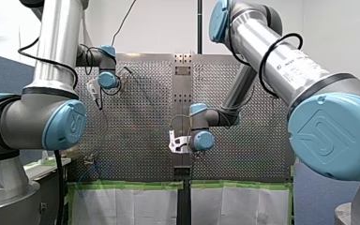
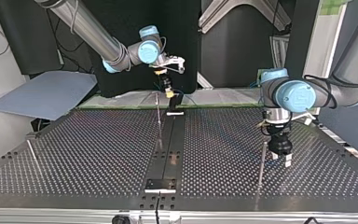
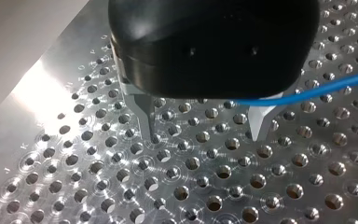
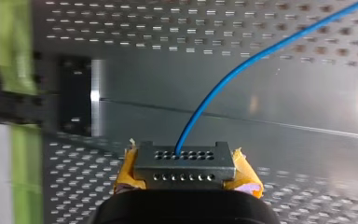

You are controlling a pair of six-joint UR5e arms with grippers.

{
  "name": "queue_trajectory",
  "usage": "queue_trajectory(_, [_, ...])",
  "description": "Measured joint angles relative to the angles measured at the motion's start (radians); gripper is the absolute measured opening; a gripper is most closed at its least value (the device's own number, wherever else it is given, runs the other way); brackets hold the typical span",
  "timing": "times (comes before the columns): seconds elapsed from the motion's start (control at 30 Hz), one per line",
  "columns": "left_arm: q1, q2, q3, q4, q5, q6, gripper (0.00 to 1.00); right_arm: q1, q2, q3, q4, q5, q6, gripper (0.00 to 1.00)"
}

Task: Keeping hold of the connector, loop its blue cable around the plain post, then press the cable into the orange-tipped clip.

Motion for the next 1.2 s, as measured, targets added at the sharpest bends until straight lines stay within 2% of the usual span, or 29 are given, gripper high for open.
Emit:
queue_trajectory(0.23, [-0.001,0.000,0.000,0.000,0.000,0.000,1.00,-0.001,0.066,0.000,-0.039,0.009,0.007,0.00])
queue_trajectory(0.37, [-0.002,0.000,0.000,-0.001,0.000,0.000,1.00,-0.007,0.108,0.000,-0.079,0.012,0.019,0.00])
queue_trajectory(0.5, [-0.002,0.000,0.000,-0.001,-0.002,0.000,1.00,-0.016,0.149,-0.001,-0.120,0.031,0.031,0.00])
queue_trajectory(0.77, [-0.003,0.000,0.000,0.000,-0.002,0.000,1.00,-0.037,0.223,-0.001,-0.188,0.064,0.039,0.00])
queue_trajectory(1.2, [-0.003,0.000,0.000,0.000,-0.003,0.000,1.00,-0.082,0.350,-0.001,-0.214,0.079,0.051,0.00])
